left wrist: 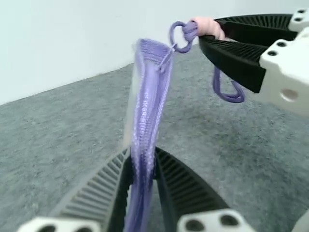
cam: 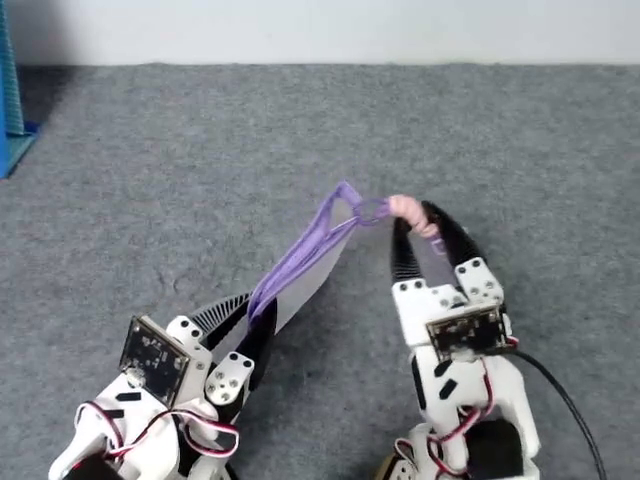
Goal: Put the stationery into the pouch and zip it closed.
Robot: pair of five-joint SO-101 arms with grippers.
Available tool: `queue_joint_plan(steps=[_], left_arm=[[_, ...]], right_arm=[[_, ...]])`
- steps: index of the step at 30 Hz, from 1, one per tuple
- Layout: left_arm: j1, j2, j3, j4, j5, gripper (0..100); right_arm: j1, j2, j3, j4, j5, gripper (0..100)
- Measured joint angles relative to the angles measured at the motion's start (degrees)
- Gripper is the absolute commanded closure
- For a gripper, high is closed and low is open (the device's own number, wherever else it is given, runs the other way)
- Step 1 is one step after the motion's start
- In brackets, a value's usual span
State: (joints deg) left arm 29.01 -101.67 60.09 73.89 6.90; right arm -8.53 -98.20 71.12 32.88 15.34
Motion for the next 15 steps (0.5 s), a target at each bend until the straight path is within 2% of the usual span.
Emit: queue_joint_plan(steps=[9,15], left_arm=[[-0.3,0.0,0.0,0.6,0.0,99],[-0.3,0.0,0.0,0.6,0.0,99]], right_arm=[[9.7,-0.7,2.8,-1.8,0.1,99.1],[11.0,-1.1,3.5,-1.8,2.5,99.1]])
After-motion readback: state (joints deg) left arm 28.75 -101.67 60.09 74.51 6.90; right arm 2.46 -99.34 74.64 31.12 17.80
